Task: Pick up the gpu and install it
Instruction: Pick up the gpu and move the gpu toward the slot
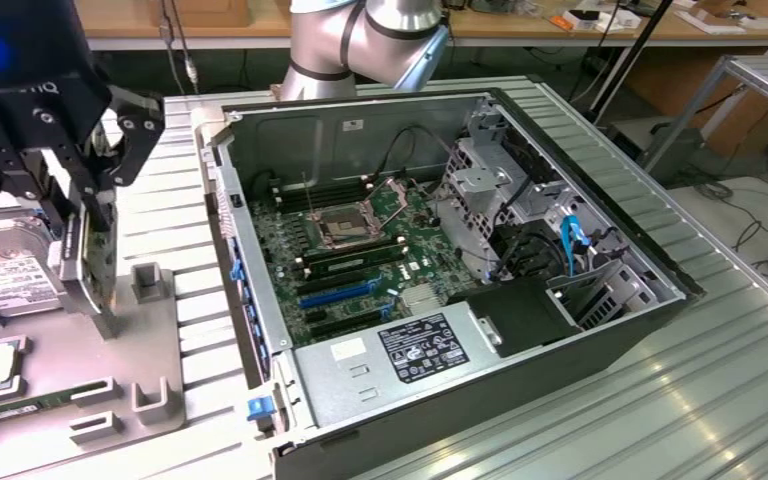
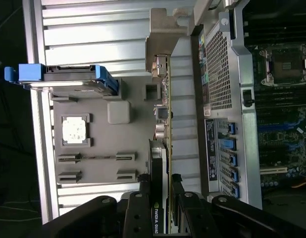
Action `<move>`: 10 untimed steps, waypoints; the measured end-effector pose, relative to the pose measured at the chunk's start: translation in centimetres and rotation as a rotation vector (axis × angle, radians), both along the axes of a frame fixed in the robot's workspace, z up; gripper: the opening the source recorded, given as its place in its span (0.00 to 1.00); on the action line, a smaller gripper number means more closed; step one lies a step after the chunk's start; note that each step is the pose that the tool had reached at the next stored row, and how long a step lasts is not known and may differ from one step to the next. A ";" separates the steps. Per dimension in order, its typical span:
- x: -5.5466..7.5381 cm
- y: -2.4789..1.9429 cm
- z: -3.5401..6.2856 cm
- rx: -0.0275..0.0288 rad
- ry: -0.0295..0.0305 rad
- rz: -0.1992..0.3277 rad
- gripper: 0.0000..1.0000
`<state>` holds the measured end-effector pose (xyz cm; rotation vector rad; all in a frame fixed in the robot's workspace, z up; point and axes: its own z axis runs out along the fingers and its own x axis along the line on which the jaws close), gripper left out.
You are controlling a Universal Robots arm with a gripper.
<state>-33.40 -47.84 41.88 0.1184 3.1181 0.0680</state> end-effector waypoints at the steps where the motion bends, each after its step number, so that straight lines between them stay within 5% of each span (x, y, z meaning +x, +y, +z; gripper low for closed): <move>1: 0.0 0.00 0.45 0.0000 0.0003 0.000 0.27; 7: 0.0 0.00 2.40 0.0001 0.0013 0.000 0.27; 10: 0.0 0.00 2.44 0.0002 0.0012 0.000 0.27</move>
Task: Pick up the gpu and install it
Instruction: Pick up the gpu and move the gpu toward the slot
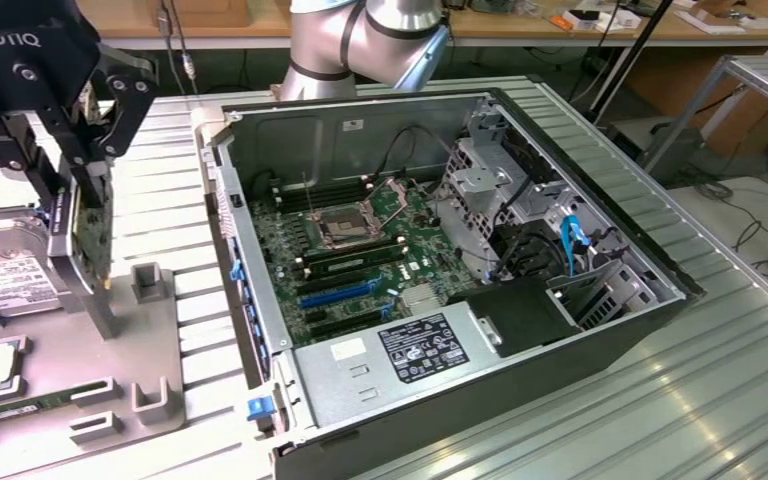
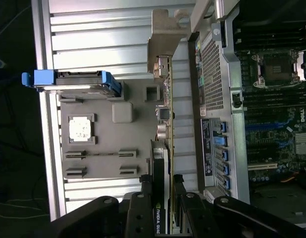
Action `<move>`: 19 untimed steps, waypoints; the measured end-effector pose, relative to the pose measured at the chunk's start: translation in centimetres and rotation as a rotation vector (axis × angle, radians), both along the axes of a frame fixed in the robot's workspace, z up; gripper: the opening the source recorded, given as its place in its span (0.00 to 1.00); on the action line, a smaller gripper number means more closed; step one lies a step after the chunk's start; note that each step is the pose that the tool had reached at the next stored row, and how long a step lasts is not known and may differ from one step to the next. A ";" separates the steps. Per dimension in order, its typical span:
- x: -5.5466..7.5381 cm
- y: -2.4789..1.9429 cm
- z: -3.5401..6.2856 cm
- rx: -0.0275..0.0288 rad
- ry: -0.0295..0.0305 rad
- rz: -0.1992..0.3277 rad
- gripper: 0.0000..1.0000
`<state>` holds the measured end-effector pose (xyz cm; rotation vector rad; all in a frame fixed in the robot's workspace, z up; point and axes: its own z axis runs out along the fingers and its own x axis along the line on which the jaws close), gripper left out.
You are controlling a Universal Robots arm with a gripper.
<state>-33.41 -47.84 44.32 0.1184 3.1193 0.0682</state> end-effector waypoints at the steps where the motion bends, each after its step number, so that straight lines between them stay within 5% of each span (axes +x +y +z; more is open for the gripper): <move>1: 0.0 0.00 0.00 0.0000 0.0001 0.000 0.27; 7: 1.2 0.03 0.00 0.0000 0.0003 0.000 0.27; 19: 7.4 0.19 -0.07 -0.0001 0.0057 0.000 0.27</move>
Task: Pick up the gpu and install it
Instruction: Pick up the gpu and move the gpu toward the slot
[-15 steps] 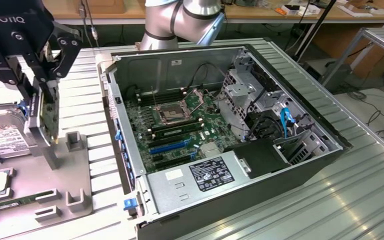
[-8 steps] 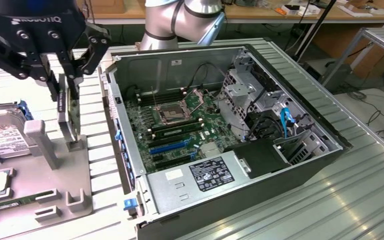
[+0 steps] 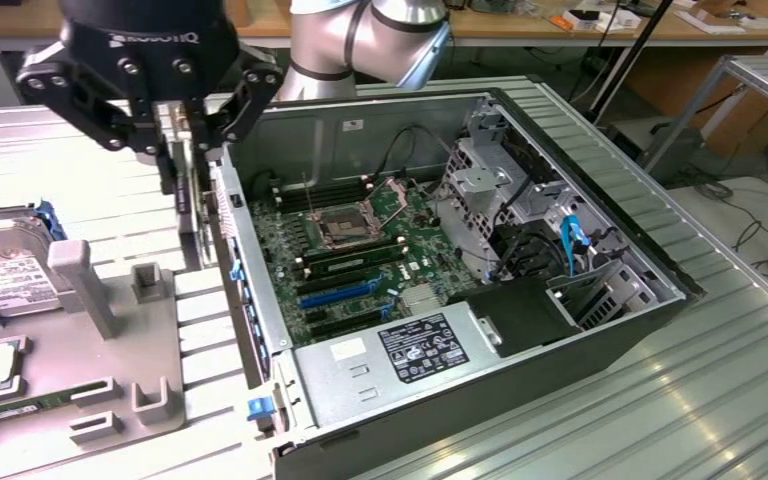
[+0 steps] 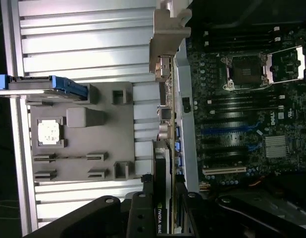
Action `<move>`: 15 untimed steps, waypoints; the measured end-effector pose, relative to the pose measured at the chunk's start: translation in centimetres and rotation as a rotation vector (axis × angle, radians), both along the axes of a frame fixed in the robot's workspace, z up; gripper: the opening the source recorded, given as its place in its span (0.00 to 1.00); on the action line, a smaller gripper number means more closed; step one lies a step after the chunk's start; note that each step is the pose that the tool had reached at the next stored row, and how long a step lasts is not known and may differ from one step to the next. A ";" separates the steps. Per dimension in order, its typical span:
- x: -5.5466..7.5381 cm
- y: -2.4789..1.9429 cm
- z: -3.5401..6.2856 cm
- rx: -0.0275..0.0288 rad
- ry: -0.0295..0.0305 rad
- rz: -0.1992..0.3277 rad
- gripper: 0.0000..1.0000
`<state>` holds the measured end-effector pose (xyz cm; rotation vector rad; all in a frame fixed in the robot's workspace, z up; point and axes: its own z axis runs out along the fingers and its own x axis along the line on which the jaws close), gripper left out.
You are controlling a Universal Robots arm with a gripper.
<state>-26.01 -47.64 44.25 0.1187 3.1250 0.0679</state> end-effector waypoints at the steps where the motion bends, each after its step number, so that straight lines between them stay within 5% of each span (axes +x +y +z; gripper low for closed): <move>1: 0.4 0.01 0.00 0.0000 0.0004 0.000 0.27; 15: 9.6 0.08 -0.05 0.0001 0.0049 0.000 0.27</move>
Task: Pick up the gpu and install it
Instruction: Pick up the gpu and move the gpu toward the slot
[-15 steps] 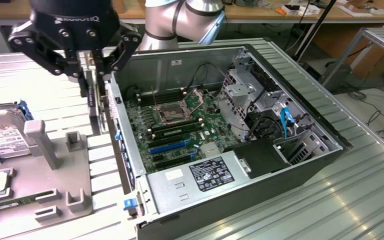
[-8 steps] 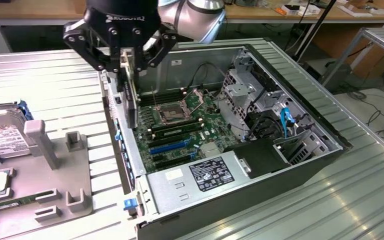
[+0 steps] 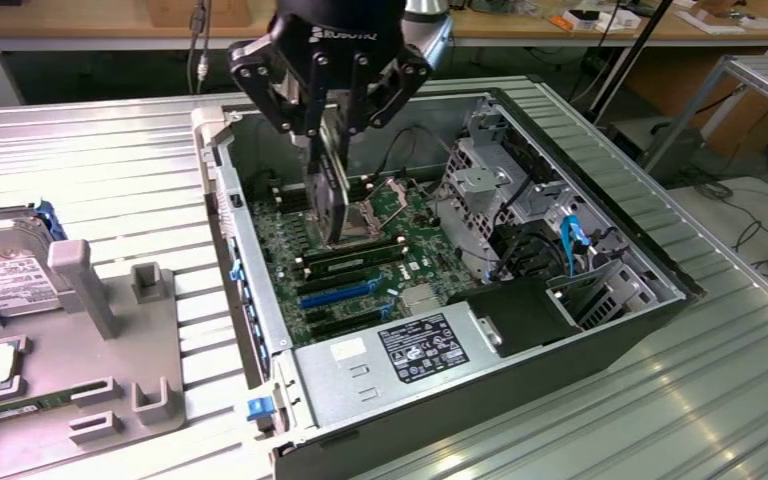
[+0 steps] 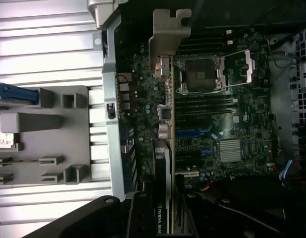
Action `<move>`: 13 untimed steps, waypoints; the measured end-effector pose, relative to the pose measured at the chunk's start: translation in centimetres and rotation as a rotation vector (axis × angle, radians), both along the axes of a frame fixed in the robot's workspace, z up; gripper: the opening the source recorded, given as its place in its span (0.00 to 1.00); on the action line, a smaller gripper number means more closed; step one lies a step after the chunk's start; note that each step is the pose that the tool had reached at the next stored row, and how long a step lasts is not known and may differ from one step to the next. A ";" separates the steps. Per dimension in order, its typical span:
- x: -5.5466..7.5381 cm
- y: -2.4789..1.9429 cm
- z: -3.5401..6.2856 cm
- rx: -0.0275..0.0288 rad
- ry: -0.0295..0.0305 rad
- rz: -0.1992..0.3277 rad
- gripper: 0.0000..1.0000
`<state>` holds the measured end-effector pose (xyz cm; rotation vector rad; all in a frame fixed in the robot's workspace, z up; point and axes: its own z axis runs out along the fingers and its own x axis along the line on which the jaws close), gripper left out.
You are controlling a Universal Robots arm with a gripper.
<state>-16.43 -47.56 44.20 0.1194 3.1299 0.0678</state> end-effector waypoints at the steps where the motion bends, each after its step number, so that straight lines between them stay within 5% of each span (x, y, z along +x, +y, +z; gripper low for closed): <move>1: 1.1 0.00 -0.01 0.0001 0.0008 0.000 0.27; 9: 7.0 0.00 -0.02 0.0000 0.0055 0.000 0.27; 13: 7.6 0.00 -0.02 0.0000 0.0059 0.000 0.27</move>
